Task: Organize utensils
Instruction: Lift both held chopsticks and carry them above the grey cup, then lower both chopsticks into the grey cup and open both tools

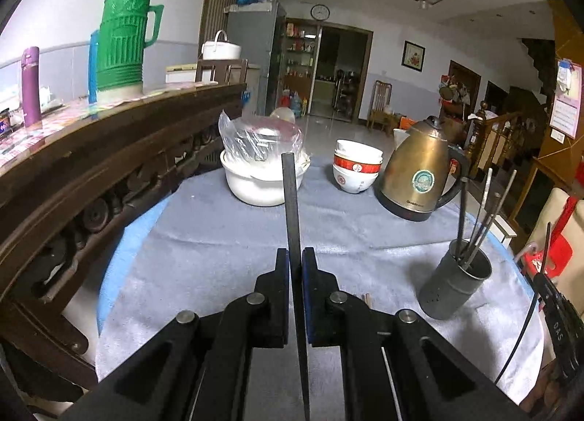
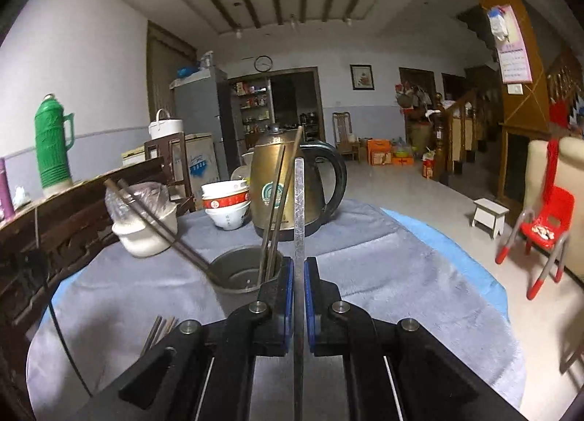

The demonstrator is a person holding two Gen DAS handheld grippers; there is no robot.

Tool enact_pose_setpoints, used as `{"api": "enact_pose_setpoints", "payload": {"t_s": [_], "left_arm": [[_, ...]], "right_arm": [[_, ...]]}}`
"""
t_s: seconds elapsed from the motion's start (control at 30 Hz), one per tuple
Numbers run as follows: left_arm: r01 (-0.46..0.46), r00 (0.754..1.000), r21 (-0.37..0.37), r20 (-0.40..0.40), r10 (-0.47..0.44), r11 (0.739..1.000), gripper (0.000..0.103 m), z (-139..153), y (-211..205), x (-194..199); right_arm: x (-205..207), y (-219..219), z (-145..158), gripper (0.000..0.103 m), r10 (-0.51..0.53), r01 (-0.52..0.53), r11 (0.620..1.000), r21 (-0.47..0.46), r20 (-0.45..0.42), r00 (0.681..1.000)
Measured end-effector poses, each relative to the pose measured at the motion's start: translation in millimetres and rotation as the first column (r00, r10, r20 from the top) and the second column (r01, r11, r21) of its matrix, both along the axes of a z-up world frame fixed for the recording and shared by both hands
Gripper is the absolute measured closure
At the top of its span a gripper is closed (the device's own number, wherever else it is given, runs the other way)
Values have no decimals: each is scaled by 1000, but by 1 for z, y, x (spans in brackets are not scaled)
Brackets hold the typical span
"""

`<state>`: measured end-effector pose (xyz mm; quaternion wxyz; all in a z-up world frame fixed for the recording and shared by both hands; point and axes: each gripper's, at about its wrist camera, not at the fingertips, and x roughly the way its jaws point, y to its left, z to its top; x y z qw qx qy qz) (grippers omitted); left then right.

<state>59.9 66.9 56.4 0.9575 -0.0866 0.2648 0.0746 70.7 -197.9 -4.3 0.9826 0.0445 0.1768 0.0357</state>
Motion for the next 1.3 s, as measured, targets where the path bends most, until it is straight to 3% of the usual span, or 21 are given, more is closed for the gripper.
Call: {"api": "enact_pose_setpoints", "payload": {"t_s": [0.33, 0.53, 0.7, 1.1, 1.3], "left_arm": [[14, 999, -30, 41, -13, 999, 96, 10, 4, -50], [24, 999, -33, 35, -22, 999, 96, 10, 0, -47], [29, 999, -25, 35, -28, 999, 96, 9, -3, -49], [43, 998, -47, 40, -41, 998, 96, 10, -6, -61], [35, 999, -82, 35, -32, 996, 96, 11, -1, -70]], "right_arm": [[-43, -14, -4, 96, 9, -9, 1000, 26, -21, 1000], [-5, -16, 6, 97, -1, 1, 997, 73, 7, 1000], [17, -11, -8, 96, -9, 10, 999, 46, -21, 1000], [-64, -31, 11, 96, 19, -20, 998, 53, 17, 1000], [-79, -28, 15, 96, 52, -52, 997, 56, 12, 999]]}}
